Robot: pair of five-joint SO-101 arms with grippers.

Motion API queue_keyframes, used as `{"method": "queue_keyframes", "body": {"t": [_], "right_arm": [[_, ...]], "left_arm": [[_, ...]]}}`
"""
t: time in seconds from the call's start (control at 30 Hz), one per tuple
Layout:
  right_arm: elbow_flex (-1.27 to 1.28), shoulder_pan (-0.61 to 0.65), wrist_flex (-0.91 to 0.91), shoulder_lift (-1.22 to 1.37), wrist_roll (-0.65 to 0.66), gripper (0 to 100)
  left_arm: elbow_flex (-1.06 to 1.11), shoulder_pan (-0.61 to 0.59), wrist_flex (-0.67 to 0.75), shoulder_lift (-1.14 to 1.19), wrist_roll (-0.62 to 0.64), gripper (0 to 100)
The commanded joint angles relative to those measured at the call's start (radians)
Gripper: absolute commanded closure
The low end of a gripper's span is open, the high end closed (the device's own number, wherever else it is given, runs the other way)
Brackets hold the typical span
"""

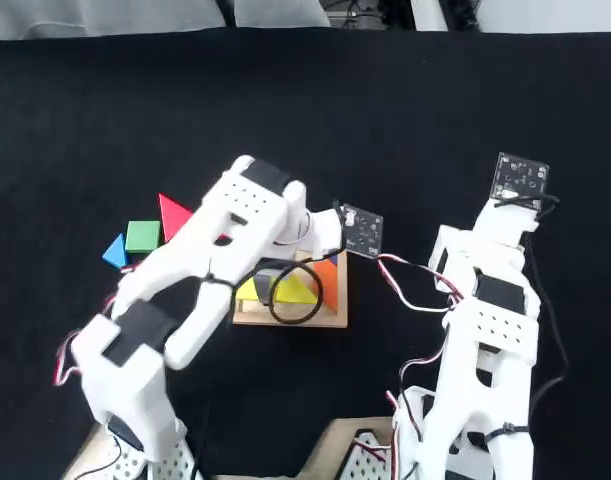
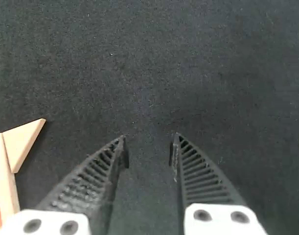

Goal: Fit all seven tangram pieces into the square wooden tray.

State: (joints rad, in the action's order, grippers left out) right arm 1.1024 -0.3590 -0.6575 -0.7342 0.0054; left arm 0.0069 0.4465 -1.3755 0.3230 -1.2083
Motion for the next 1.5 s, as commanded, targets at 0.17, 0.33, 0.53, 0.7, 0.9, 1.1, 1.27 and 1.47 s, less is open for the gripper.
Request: {"method": "queue_keyframes", "body": {"t": [0.17, 0.33, 0.53, 0.7, 0.9, 1.1, 1.27, 1.47], "right_arm": [[-0.039, -0.012, 0.026, -0.030, -0.006, 84.4], [-0.041, -0.012, 0.026, -0.030, -0.003, 84.4], [-0.041, -0.012, 0.026, -0.030, -0.002, 84.4], [-0.041, -0.012, 0.026, -0.030, -0.002, 84.4], [-0.039, -0.012, 0.026, -0.030, -0.002, 84.4], [-0.038, -0.012, 0.026, -0.030, -0.002, 84.4], [-0.038, -0.012, 0.026, -0.030, -0.002, 84.4], [-0.038, -0.012, 0.026, -0.030, -0.002, 84.4]], "left_arm": [[-0.162, 0.050, -0.020, 0.126, -0.005, 82], [-0.165, 0.070, -0.012, 0.143, 0.038, 82], [-0.170, 0.070, -0.012, 0.146, 0.040, 82], [-0.170, 0.062, -0.012, 0.146, 0.058, 80], [-0.162, 0.061, 0.049, 0.146, 0.109, 70], [-0.160, 0.061, 0.048, 0.146, 0.107, 70], [-0.160, 0.061, 0.044, 0.146, 0.107, 70], [-0.217, -0.024, 0.002, 0.112, 0.117, 70]]}}
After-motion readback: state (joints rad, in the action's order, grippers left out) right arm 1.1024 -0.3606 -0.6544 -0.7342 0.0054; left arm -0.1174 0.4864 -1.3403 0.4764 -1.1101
